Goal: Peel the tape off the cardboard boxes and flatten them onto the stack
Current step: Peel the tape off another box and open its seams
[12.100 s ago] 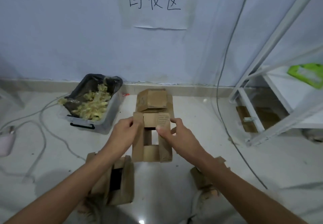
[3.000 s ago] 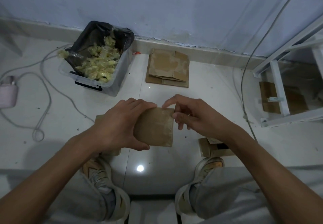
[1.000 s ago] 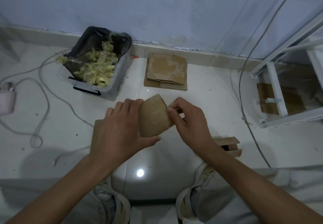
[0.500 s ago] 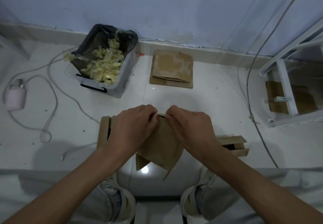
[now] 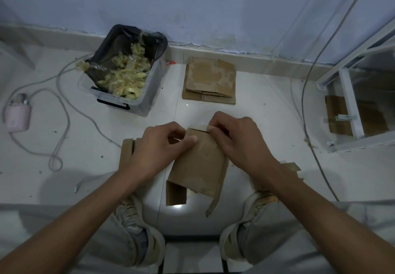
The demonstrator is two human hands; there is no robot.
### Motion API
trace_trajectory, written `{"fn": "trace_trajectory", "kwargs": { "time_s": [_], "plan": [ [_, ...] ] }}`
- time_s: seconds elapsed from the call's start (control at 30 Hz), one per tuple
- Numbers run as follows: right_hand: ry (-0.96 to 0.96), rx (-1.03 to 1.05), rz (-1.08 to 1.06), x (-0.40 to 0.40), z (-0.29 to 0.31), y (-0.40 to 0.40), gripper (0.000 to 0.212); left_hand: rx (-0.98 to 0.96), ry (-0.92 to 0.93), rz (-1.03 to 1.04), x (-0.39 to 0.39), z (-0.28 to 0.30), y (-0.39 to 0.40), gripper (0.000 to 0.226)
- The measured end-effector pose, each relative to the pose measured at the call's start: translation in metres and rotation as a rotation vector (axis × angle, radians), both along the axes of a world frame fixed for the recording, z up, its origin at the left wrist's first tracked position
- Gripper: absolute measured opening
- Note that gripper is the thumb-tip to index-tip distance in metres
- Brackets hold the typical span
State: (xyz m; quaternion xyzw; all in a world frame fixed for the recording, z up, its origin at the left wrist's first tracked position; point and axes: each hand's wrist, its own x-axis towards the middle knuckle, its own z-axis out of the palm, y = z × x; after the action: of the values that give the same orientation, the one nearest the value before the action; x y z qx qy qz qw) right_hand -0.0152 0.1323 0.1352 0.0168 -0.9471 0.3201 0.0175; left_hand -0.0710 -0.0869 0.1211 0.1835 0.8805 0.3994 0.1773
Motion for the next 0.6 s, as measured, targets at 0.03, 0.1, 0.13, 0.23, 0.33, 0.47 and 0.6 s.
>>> {"fn": "trace_trajectory", "kwargs": {
  "time_s": [0.03, 0.1, 0.13, 0.23, 0.33, 0.47, 0.6],
  "plan": [
    [-0.007, -0.015, -0.008, 0.000, 0.001, 0.001, 0.011, -0.003, 0.002, 0.026, 0.004, -0.002, 0.003, 0.018],
    [-0.015, -0.017, 0.014, 0.002, 0.001, 0.002, 0.012, -0.021, 0.097, 0.007, 0.009, -0.001, 0.006, 0.012],
    [-0.015, -0.023, 0.030, 0.002, 0.002, 0.003, 0.013, -0.013, 0.127, -0.023, 0.008, -0.002, 0.004, 0.016],
    [-0.040, -0.014, 0.058, -0.003, 0.008, 0.015, 0.016, 0.030, 0.157, -0.163, -0.003, -0.001, -0.006, 0.033],
    [-0.151, -0.106, 0.072, -0.007, 0.013, 0.028, 0.015, -0.051, 0.370, -0.379, -0.006, 0.005, -0.006, 0.044],
    [-0.212, -0.381, 0.051, -0.009, 0.012, 0.024, 0.016, 0.212, 0.214, -0.331, -0.011, 0.015, -0.006, 0.025],
    [-0.239, -0.458, 0.051, -0.007, 0.012, 0.019, 0.017, 0.386, -0.175, -0.203, -0.011, 0.027, -0.006, 0.027]
  ]
}}
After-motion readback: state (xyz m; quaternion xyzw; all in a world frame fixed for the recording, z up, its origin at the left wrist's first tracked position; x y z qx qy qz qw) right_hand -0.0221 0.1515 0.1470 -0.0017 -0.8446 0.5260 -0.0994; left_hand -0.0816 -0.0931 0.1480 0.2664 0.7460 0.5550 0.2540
